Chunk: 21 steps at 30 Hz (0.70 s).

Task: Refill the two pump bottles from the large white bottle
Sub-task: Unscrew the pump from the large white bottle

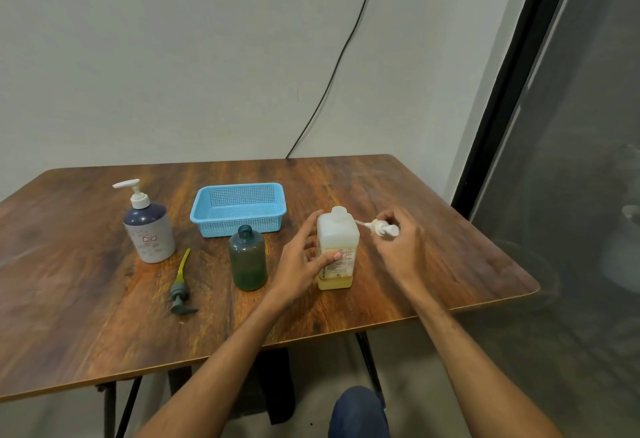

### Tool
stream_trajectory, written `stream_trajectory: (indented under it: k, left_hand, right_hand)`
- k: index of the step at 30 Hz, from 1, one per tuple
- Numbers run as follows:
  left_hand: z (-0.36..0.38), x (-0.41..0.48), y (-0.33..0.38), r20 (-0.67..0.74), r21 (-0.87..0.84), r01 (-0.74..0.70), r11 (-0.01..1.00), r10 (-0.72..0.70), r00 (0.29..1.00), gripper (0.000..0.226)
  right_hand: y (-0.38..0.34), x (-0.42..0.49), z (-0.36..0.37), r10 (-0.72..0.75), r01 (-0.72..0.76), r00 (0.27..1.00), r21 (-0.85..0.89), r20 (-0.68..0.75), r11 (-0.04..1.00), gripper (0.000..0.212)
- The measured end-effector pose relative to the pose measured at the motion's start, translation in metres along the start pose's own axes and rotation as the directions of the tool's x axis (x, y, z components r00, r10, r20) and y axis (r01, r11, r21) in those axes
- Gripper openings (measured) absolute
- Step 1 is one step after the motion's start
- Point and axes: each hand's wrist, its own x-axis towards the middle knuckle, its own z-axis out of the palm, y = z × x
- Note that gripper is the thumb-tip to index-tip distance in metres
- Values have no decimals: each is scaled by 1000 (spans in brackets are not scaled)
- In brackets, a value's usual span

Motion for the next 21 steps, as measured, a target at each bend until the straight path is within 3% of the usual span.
stream_trajectory:
  k: [9,21]
  left_hand:
    - [1,0,0,-4,0,8,1000,-8,1000,86]
    - [0,-2,2,-4,27,1,1000,-1,1000,85]
  right_hand:
    - [42,-30,23,179,-147,979,-265,100,953,29]
    - [45,-35,26,240,-201,960,-241,146,949,28]
